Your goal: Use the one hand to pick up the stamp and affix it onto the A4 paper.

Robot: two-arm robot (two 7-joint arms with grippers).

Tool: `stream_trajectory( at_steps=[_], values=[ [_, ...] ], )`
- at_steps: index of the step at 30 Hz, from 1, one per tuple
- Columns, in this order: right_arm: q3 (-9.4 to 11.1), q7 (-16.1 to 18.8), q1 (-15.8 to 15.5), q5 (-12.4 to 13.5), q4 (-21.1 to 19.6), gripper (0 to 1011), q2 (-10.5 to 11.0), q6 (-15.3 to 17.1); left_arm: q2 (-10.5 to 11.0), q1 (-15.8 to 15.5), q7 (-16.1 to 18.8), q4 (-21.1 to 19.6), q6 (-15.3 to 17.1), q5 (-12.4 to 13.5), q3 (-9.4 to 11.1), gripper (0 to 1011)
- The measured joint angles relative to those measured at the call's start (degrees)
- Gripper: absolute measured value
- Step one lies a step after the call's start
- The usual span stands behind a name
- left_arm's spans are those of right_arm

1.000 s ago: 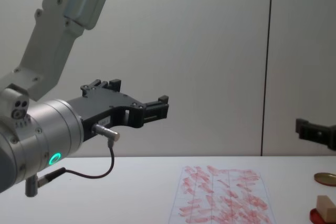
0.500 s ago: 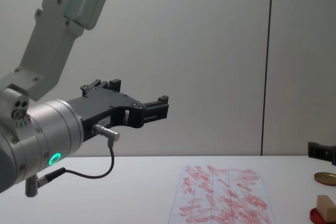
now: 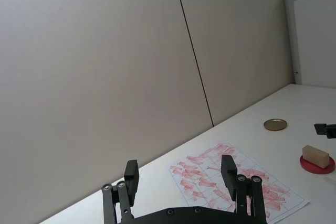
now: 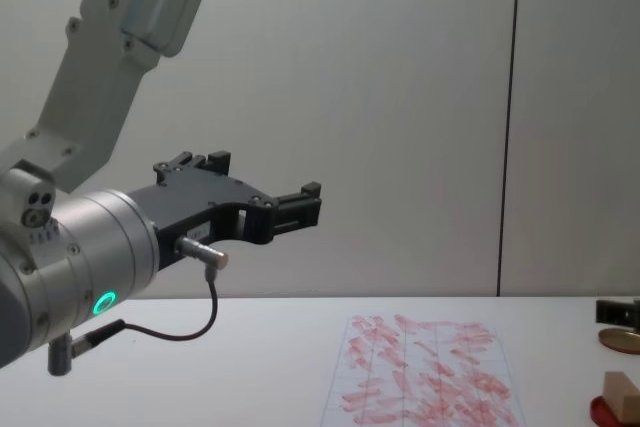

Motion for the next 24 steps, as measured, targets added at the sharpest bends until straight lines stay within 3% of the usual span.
stream_trajectory(
  at_steps=[24],
  values=[
    [0.56, 0.41, 8.57, 1.05, 14.49, 1001, -2.83, 2.67, 0.00, 0.00, 0.00, 0.00, 0.00, 0.00, 0.00, 993]
  ],
)
